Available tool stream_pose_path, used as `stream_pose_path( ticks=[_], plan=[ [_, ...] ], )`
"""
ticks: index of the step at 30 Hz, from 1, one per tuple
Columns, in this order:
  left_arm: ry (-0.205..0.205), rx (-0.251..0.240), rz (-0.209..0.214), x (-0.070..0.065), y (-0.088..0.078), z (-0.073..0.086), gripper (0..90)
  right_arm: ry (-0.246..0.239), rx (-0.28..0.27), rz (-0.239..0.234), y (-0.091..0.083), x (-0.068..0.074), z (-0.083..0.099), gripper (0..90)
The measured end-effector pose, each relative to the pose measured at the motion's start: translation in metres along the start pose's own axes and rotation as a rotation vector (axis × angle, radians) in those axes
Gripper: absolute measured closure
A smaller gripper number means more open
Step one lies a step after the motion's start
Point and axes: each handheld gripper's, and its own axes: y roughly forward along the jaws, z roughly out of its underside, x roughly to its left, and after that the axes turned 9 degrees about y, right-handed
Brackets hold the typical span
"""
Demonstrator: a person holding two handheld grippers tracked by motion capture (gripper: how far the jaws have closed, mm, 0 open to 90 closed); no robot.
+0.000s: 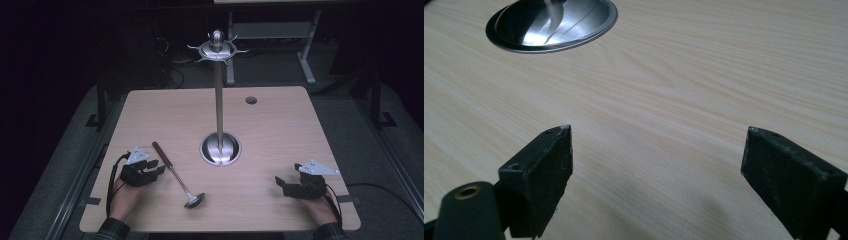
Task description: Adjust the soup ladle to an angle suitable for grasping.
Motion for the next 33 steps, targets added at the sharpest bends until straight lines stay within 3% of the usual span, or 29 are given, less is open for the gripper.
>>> stream_pose_path(
  ticks=[1, 8, 11, 26, 33],
  plan=[
    [-0.02, 0.003, -0.016, 0.004, 0.001, 0.0, 67.7, -0.004, -0.003, 0.002, 0.002, -0.001, -0.001, 13.0],
    [-0.044, 0.02, -0.034, 0.02, 0.003, -0.001, 83.8, -0.012, -0.003, -0.005, 0.005, 0.002, -0.004, 13.0],
    [-0.054, 0.002, -0.046, 0.024, 0.006, -0.003, 89.3, -0.022, 0.0, -0.01, 0.006, 0.003, -0.004, 13.0],
    [-0.072, 0.041, -0.116, 0.039, 0.037, -0.01, 89.5, -0.006, -0.001, -0.005, 0.004, 0.001, -0.002, 13.1],
    [-0.091, 0.053, -0.108, 0.043, 0.043, -0.007, 89.5, -0.007, 0.003, -0.006, 0.005, 0.001, -0.002, 13.1]
  ],
)
